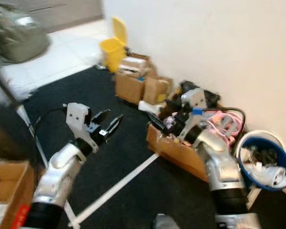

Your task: Picking trash to rubbish bin

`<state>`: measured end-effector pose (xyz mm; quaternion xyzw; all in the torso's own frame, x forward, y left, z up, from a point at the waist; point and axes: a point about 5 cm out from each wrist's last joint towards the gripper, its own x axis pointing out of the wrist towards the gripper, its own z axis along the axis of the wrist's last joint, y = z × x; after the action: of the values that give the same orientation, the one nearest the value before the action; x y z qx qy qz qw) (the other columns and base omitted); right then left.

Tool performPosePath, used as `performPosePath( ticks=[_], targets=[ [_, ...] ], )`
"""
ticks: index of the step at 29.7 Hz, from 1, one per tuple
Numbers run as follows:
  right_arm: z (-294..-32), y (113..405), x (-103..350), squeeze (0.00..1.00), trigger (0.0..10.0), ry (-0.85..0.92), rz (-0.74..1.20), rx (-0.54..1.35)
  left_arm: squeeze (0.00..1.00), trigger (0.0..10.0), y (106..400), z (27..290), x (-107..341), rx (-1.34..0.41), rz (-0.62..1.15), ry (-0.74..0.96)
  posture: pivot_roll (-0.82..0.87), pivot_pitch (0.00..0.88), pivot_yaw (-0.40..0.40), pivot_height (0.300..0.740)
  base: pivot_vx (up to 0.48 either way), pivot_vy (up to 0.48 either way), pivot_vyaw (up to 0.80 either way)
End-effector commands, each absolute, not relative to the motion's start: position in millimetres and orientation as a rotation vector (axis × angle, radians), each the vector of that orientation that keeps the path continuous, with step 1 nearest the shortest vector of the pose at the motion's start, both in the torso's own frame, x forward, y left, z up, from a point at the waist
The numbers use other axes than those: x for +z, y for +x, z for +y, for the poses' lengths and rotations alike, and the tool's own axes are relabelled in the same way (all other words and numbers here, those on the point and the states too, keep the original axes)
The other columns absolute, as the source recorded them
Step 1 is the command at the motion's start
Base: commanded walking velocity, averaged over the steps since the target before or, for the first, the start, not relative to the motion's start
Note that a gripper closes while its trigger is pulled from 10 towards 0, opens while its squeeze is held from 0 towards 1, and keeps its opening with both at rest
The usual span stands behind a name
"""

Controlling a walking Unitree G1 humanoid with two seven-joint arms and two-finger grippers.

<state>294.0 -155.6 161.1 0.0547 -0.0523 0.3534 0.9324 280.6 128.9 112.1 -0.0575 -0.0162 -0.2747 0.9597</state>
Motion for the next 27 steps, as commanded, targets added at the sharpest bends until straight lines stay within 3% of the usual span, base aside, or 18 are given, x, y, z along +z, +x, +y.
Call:
performPosePath(
  ticks=[1,4,5,6,16,27],
  targets=[
    [-154.2,293.0,161.9,0.00,7.6,0.138,-0.105,0.730,0.00,10.0,277.9,137.0,107.3,-0.499,-0.013,-0.093,0.02,0.000,-0.013,0.740,0.000,0.000,-0.79],
    [-158.2,290.6,163.8,0.00,7.5,0.138,-0.107,0.739,0.00,10.0,275.2,140.0,105.1,-0.475,-0.008,-0.092,0.02,0.000,-0.019,0.740,0.000,0.000,-0.79],
    [-160.4,289.3,164.6,0.00,9.1,0.135,-0.109,0.745,0.00,10.0,274.2,140.4,104.4,-0.472,-0.007,-0.093,0.02,0.000,-0.018,0.740,0.000,0.000,-0.79],
    [-163.6,289.3,167.2,0.00,10.0,0.161,-0.115,0.742,0.00,10.0,274.0,140.2,104.0,-0.471,-0.005,-0.095,0.02,0.000,-0.021,0.740,0.000,0.000,-0.79],
    [-162.0,300.9,161.3,0.00,10.0,0.169,-0.098,0.669,0.00,10.0,279.2,136.5,104.3,-0.474,-0.007,-0.089,0.02,0.000,-0.021,0.740,0.000,0.000,-0.79],
    [-135.3,296.9,136.1,0.00,10.0,0.221,-0.017,0.712,0.00,10.0,280.0,135.8,105.1,-0.481,-0.013,-0.097,0.02,0.000,-0.022,0.740,0.000,0.000,-0.79]
  ],
)
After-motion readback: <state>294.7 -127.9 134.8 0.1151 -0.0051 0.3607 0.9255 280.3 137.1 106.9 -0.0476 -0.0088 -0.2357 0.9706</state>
